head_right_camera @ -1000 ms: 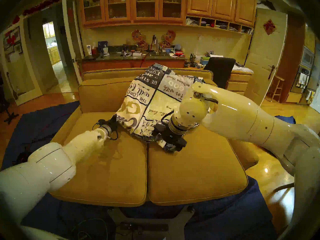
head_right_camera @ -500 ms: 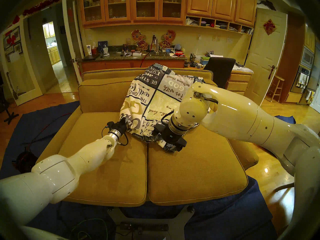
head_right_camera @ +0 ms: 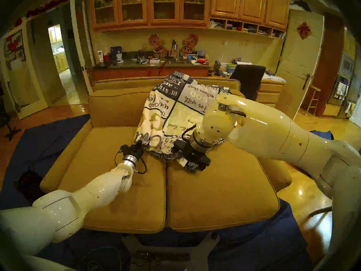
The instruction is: Fold the blanket in half twice
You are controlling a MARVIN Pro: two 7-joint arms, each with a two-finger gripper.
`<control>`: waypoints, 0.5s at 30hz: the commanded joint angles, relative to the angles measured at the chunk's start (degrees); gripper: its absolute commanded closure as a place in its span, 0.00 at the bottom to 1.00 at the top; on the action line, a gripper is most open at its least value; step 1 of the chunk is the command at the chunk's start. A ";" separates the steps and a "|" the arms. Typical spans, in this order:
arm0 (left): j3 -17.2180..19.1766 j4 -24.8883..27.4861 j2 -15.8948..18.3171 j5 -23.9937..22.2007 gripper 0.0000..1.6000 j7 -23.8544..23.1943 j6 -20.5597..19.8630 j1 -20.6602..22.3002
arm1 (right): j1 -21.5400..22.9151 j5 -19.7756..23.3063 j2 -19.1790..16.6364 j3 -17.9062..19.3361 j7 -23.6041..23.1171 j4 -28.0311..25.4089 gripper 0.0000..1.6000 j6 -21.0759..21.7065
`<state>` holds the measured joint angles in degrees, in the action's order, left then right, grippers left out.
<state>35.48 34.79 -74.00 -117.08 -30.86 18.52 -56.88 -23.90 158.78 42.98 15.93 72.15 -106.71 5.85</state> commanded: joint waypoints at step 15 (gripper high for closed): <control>-0.06 17.39 6.46 5.24 1.00 -0.76 12.16 -3.65 | 0.46 -0.07 0.01 0.37 -0.07 -0.04 0.00 -0.01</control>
<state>35.56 46.31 -69.42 -113.38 -31.04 27.55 -59.90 -23.92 158.78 42.98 15.89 72.16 -106.69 5.82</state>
